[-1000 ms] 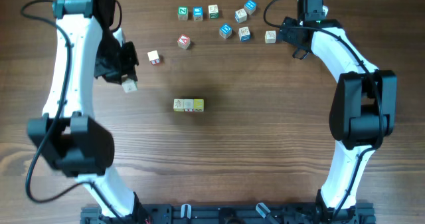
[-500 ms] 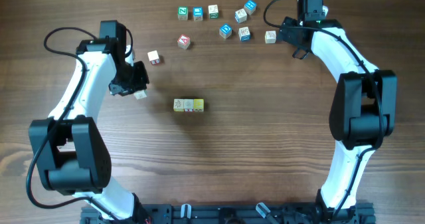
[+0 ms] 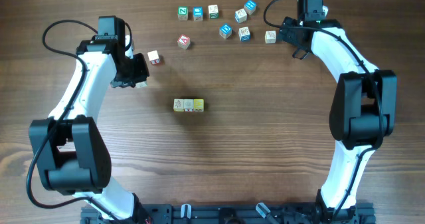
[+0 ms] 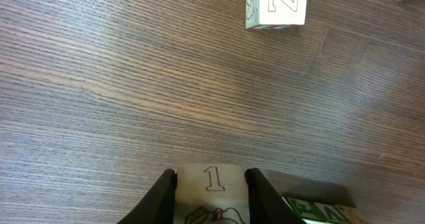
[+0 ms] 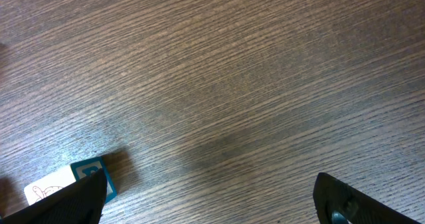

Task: Form a horizontal line
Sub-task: 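Carry the '1' block down to the left end of the row, left gripper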

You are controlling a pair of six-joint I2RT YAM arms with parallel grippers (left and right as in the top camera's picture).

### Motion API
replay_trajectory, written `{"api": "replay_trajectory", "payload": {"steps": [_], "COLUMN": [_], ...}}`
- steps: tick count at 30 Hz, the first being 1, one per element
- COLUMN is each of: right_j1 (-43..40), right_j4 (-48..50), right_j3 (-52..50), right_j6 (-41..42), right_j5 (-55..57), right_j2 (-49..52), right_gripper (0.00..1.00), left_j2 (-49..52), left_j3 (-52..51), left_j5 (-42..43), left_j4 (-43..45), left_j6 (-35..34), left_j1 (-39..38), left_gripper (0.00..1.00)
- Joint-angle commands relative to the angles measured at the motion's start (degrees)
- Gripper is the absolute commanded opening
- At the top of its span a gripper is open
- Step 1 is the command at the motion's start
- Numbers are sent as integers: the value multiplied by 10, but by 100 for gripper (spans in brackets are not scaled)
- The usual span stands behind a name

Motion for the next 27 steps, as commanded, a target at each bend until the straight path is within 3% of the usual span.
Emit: {"api": "replay_trajectory", "payload": {"steps": [1, 7, 27], "right_j1": [2, 2, 2], "right_j4": [1, 1, 1], "right_j3": [-5, -5, -5], "right_j6": [-7, -7, -7], "right_j5": [12, 12, 12], "right_j2": [-2, -2, -2], "right_gripper": [100, 100, 100], "left_j2": [-2, 0, 3], "left_j3": [-15, -16, -53], "left_j5": [18, 20, 20], "left_j4": [2, 1, -37], "left_j6": [22, 24, 17], "left_j1": [1, 1, 1], "left_gripper": [21, 13, 8]}}
